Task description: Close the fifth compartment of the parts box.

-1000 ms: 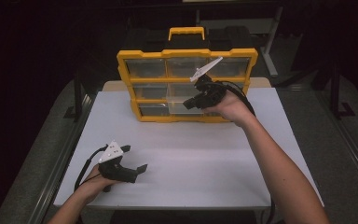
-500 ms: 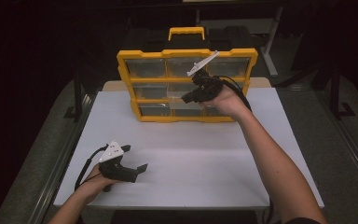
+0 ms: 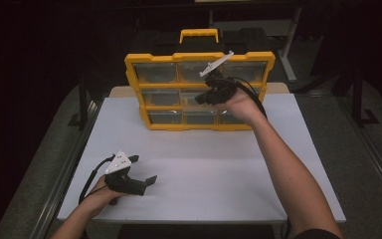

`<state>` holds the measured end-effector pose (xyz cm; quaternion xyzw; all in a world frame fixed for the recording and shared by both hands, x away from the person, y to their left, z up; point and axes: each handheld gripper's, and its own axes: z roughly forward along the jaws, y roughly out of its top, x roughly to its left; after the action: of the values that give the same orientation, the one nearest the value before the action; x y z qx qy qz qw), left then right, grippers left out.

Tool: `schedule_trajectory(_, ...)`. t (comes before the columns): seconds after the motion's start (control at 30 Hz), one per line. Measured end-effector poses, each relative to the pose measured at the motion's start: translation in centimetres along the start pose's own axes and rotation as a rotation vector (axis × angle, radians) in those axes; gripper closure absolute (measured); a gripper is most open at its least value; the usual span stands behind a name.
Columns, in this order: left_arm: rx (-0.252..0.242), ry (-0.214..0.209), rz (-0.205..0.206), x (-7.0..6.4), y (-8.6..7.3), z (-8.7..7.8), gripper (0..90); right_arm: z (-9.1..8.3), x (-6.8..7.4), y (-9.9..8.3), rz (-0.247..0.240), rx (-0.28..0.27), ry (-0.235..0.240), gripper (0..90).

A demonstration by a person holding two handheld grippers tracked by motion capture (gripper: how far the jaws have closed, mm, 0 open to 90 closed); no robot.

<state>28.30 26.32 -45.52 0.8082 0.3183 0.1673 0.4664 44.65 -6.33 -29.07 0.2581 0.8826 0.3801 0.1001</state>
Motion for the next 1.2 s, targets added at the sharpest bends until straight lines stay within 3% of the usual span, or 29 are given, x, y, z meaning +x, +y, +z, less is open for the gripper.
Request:
schedule_trajectory(0.37,0.0,-0.002,-0.005,0.0,-0.1,0.0,0.0,0.1,-0.9,0.0,0.014,-0.022,-0.066,88.9)
schedule_trajectory(0.67,0.001,-0.001,-0.003,0.0,-0.1,0.0,0.0,-0.7,-0.4,-0.9,0.028,-0.045,-0.041,88.5)
schedule_trajectory(0.97,0.004,0.0,-0.001,0.0,-0.1,0.0,0.0,-1.5,0.1,-3.3,0.071,-0.066,-0.007,68.6)
schedule_trajectory(1.2,0.003,0.002,-0.007,0.0,-0.1,0.0,0.0,-1.9,0.3,-5.5,0.105,-0.083,-0.023,49.0)
